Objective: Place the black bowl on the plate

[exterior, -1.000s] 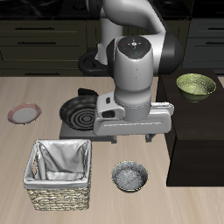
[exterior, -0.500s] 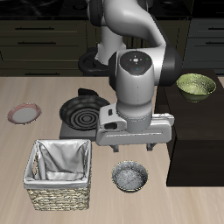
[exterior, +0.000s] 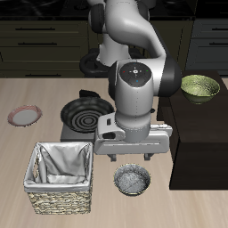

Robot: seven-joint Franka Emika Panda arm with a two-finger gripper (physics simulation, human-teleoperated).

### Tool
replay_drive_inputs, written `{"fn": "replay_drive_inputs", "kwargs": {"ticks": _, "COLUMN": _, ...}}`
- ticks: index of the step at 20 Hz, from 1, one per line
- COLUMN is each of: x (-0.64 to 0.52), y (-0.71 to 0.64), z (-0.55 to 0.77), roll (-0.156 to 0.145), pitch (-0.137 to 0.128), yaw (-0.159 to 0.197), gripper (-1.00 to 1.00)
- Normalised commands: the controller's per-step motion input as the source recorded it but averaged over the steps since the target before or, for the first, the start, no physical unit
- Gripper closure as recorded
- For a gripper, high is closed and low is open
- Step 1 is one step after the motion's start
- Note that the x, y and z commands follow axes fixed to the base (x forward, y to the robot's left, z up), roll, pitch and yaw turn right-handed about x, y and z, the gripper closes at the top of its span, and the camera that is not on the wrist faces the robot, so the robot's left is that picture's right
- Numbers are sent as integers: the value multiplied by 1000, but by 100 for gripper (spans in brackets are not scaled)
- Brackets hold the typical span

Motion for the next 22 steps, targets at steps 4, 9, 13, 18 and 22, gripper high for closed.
{"fn": "replay_drive_inputs", "kwargs": {"ticks": 4, "x": 79, "y": -152, "z": -193, "roll": -24, "pitch": 30, "yaw": -5, "gripper": -100}}
{"fn": "replay_drive_inputs", "kwargs": {"ticks": 9, "x": 20, "y": -56, "z": -179, "roll": -11, "pitch": 24, "yaw": -5, "gripper": -100}}
{"fn": "replay_drive_inputs", "kwargs": {"ticks": 13, "x": -36, "y": 11, "z": -204, "roll": 1, "pitch": 24, "yaw": 8, "gripper": -100}}
{"fn": "replay_drive_inputs", "kwargs": {"ticks": 18, "x": -24, "y": -45, "z": -200, "roll": -10, "pitch": 23, "yaw": 20, "gripper": -100}}
{"fn": "replay_drive_inputs", "kwargs": {"ticks": 22, "x": 24, "y": -151, "z": -183, "roll": -31, "pitch": 26, "yaw": -2, "gripper": -100}}
